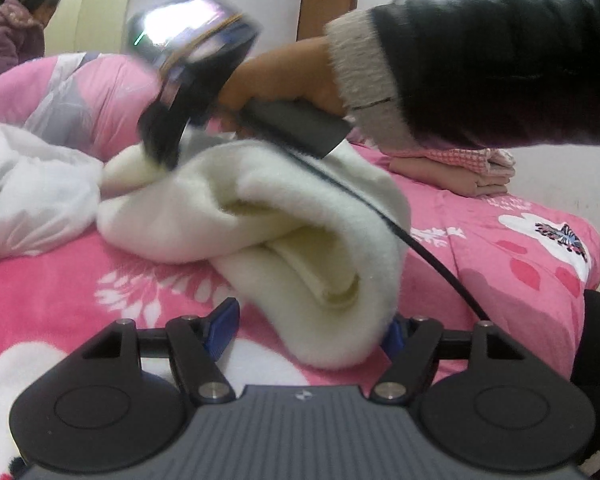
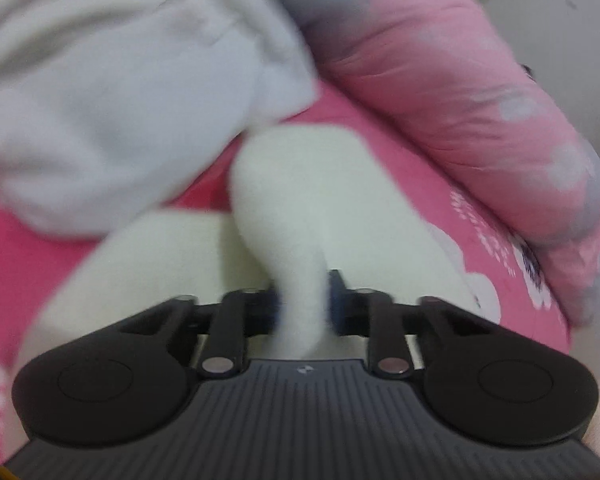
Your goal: Fold clothes
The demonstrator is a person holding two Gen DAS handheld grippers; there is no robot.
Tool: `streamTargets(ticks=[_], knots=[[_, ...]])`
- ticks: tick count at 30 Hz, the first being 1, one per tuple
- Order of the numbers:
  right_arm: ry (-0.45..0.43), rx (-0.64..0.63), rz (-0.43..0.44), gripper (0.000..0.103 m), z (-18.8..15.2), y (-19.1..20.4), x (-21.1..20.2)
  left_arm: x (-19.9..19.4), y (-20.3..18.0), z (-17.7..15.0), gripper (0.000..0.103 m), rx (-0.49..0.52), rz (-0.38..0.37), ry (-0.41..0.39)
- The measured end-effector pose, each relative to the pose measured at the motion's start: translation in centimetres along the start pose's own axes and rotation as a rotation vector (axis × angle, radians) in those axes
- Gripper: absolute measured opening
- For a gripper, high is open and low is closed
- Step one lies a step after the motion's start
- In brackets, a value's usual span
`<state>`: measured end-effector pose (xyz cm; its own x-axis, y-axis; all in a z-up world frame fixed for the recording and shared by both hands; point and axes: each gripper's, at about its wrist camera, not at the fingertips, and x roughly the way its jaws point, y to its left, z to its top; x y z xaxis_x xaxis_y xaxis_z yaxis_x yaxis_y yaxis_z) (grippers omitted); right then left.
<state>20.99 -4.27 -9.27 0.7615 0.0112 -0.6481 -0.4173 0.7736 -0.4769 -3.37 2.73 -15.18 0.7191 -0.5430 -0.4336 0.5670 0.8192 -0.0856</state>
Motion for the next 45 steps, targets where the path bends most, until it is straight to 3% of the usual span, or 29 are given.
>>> streamTargets(ticks=[7, 13, 18, 22, 25, 28, 30, 35, 41, 45], knots=[[-0.221, 0.398, 0.059, 0.011, -2.8, -8.9, -9.5, 0.0, 0.8, -0.3, 0.073, -0.033, -0.001, 0.011], [-0.384, 0.665, 0.141, 0.011, -10.7, -14.8, -19.5, 0.3, 0.3, -0.3, 0.073, -0.018, 0.014, 0.019], [-0.45, 0.832, 0.11, 0.011, -19.3, -16.6, -24.3, 0.5, -0.1, 0.0, 0.073, 0.009, 0.044, 0.036], [-0.385, 1.021, 0.037, 0.011, -27.2, -17.6, -24.2, 0.6, -0.6, 0.2, 0.073, 0.023, 0.064, 0.05], [-0.253, 1.135, -0.027, 0.012, -32.9, -17.9, -22.3, 0.4, -0.7, 0.5, 0.073, 0.019, 0.071, 0.07], [-0.096, 1.245, -0.044, 0.021, -37.7, -18.1, -19.8, 0.0, -0.8, 0.9, 0.073, 0.021, 0.08, 0.093], [-0.077, 1.296, -0.027, 0.028, -39.1, -17.9, -19.7, -0.2, -0.9, 1.2, 0.073, 0.027, 0.086, 0.107], [-0.11, 1.238, -0.062, 0.044, -39.3, -18.6, -22.1, -1.2, -0.7, 2.1, 0.073, 0.01, 0.082, 0.107], [-0.246, 1.138, -0.163, 0.056, -38.7, -19.4, -26.5, -2.5, -0.9, 2.7, 0.073, 0.005, 0.077, 0.087], [-0.295, 1.102, -0.109, 0.058, -37.1, -19.4, -26.9, -3.2, -0.7, 2.9, 0.073, -0.003, 0.074, 0.075]])
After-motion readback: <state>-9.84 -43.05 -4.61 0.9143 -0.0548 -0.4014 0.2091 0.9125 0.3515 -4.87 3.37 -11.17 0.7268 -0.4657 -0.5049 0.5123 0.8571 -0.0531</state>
